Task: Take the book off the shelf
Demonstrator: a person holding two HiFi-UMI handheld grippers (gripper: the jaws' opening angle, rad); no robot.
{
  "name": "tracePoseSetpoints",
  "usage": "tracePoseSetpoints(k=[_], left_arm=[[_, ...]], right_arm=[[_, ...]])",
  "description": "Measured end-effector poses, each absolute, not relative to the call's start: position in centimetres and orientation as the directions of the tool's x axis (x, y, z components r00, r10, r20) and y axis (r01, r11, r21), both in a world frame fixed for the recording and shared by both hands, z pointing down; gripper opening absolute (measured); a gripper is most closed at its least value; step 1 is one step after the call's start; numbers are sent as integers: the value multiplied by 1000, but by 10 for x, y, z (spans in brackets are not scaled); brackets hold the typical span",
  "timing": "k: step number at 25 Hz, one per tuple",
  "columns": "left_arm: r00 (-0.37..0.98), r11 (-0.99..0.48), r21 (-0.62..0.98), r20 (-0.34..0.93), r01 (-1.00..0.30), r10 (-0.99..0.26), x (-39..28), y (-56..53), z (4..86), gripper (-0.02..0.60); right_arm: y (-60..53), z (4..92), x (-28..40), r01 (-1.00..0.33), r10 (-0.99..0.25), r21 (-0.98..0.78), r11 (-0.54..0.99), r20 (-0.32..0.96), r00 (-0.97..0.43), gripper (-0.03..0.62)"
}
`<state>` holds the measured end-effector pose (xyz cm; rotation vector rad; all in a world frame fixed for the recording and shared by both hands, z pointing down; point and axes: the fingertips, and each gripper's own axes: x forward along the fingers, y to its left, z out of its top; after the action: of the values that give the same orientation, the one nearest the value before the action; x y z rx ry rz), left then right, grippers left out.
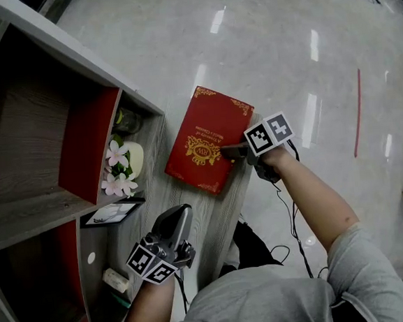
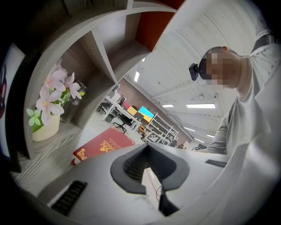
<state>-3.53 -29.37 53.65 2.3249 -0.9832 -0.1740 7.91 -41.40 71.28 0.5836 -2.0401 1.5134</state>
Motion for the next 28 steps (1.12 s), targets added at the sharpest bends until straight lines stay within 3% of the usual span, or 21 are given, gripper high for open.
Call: tracePoseSetpoints(k=[6, 8, 10, 17, 19, 25, 28], left_arm=[[722, -543, 585, 109, -603, -683, -33, -291, 538, 12], [723, -542, 588, 108, -600, -683, -32, -289, 538, 12], [724, -542, 591, 106, -598, -682, -31, -289, 538, 12], [730, -550, 594, 96, -587, -676, -26, -286, 536, 12], [728, -550, 591, 95, -590, -679, -27, -286, 534, 12], [713, -543, 582, 92, -605, -695, -33, -286, 529, 12], [708, -550, 568, 85, -612, -701, -34, -285, 519, 12]], right_arm=[[-428, 717, 89, -757, -215, -551, 352, 739, -638, 345], [-436, 711, 94, -805, -309, -418, 421, 768, -561, 420], [-442, 704, 96, -821, -369, -323, 471, 773, -516, 434], [-441, 701, 96, -808, -380, -344, 478, 749, -544, 429], [-440, 696, 95, -797, -385, -347, 495, 734, -559, 393], [-432, 675, 96, -761, -399, -380, 526, 680, -615, 393], [-426, 655, 92, -722, -408, -397, 567, 626, -664, 356]])
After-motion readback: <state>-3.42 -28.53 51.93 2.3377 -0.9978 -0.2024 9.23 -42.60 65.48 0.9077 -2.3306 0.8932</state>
